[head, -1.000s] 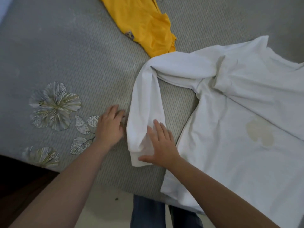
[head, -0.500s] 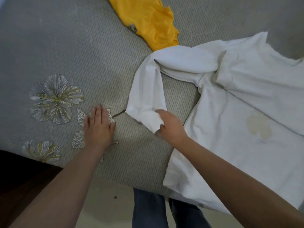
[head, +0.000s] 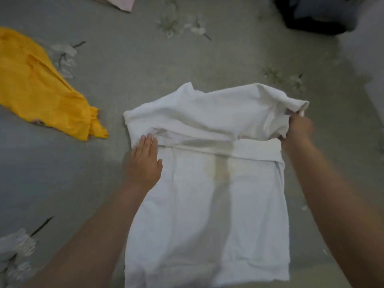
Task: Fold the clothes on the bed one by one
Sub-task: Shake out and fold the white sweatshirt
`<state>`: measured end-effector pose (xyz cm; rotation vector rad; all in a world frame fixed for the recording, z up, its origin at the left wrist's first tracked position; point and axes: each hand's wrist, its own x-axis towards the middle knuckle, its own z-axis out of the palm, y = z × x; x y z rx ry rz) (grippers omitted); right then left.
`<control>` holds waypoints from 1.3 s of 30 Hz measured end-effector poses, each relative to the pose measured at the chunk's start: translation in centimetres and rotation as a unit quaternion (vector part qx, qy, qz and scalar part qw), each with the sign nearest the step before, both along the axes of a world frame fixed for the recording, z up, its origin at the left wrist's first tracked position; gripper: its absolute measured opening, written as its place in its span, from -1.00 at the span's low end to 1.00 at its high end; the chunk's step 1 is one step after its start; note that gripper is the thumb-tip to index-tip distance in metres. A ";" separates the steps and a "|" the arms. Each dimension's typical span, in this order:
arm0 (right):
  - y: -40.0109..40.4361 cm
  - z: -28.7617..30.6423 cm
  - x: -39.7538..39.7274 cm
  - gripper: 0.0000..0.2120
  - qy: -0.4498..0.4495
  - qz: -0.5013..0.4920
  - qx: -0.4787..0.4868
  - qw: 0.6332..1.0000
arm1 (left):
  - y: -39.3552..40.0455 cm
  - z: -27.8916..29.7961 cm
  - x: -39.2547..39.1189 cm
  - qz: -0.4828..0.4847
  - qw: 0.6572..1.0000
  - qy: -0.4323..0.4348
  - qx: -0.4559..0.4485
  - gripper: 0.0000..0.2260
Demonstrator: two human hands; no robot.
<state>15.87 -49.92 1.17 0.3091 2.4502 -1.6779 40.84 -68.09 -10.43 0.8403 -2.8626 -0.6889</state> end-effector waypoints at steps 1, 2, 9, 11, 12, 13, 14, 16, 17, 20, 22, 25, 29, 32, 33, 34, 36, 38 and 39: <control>3.2 -1.2 -1.5 -0.88 -0.023 -0.018 0.043 0.999 | 1.0 0.0 -1.6 -0.012 1.000 -0.006 -0.012 -0.49; 6.1 -3.0 -2.6 -0.75 -0.059 -0.021 0.125 0.990 | 2.0 -0.3 -3.0 -0.023 0.999 -0.037 -0.017 -0.47; 13.8 -13.8 -3.1 -0.56 -0.057 0.293 0.407 0.863 | 5.7 -4.3 -7.2 -0.027 0.973 -0.225 -0.042 -0.42; 13.2 -15.8 -3.3 -0.52 -0.020 0.380 0.417 0.825 | 5.3 -4.9 -7.7 -0.014 0.972 -0.229 -0.044 -0.45; 12.7 -16.4 -3.5 -0.52 -0.005 0.398 0.422 0.814 | 4.9 -5.0 -7.9 -0.002 0.974 -0.223 -0.042 -0.47; 12.2 -17.0 -3.9 -0.52 0.009 0.404 0.426 0.809 | 4.5 -5.0 -8.2 0.010 0.975 -0.217 -0.041 -0.50; 11.6 -17.4 -4.4 -0.52 0.022 0.406 0.434 0.804 | 4.0 -5.0 -8.4 0.018 0.975 -0.217 -0.042 -0.51; 10.7 -18.0 -5.6 -0.52 0.060 0.410 0.461 0.785 | 2.6 -5.0 -8.8 0.027 0.973 -0.224 -0.050 -0.54; 10.2 -18.3 -6.3 -0.51 0.083 0.413 0.474 0.774 | 1.7 -5.1 -9.1 0.028 0.973 -0.222 -0.056 -0.57; 8.6 -19.1 -9.0 -0.50 0.087 0.401 0.510 0.756 | 0.1 -5.7 -10.3 0.023 0.979 -0.185 -0.084 -0.55; 7.3 -19.4 -10.9 -0.59 0.064 0.384 0.524 0.757 | -0.5 -6.1 -11.7 0.028 0.975 -0.166 -0.146 -0.66; 6.3 -19.2 -12.6 -0.74 0.147 0.369 0.497 0.772 | -1.8 -7.1 -14.9 0.042 0.978 -0.144 -0.146 -0.76; 6.1 -17.7 -13.8 -0.81 0.109 0.298 0.410 0.855 | -5.7 -8.4 -19.0 0.057 0.960 -0.234 -0.145 -0.60; 4.9 -17.3 -15.2 -0.81 0.108 0.290 0.429 0.849 | -8.5 -8.5 -20.6 0.028 0.946 -0.280 -0.160 -0.70; 4.4 -17.4 -15.6 -0.79 0.111 0.290 0.438 0.844 | -9.1 -8.3 -20.9 0.016 0.940 -0.294 -0.170 -0.74; 3.9 -17.5 -15.9 -0.74 0.113 0.288 0.441 0.842 | -9.8 -8.1 -20.8 0.009 0.940 -0.295 -0.170 -0.78; 3.0 -18.1 -16.5 -0.65 0.110 0.281 0.443 0.844 | -10.8 -7.4 -20.3 0.010 0.960 -0.256 -0.112 -0.90; 2.3 -18.6 -16.9 -0.69 0.100 0.270 0.444 0.848 | -11.9 -6.6 -19.6 -0.019 0.968 -0.242 -0.059 -0.93; 2.2 -18.9 -16.9 -0.74 0.098 0.267 0.447 0.848 | -12.6 -6.2 -19.3 -0.041 0.964 -0.255 -0.065 -0.91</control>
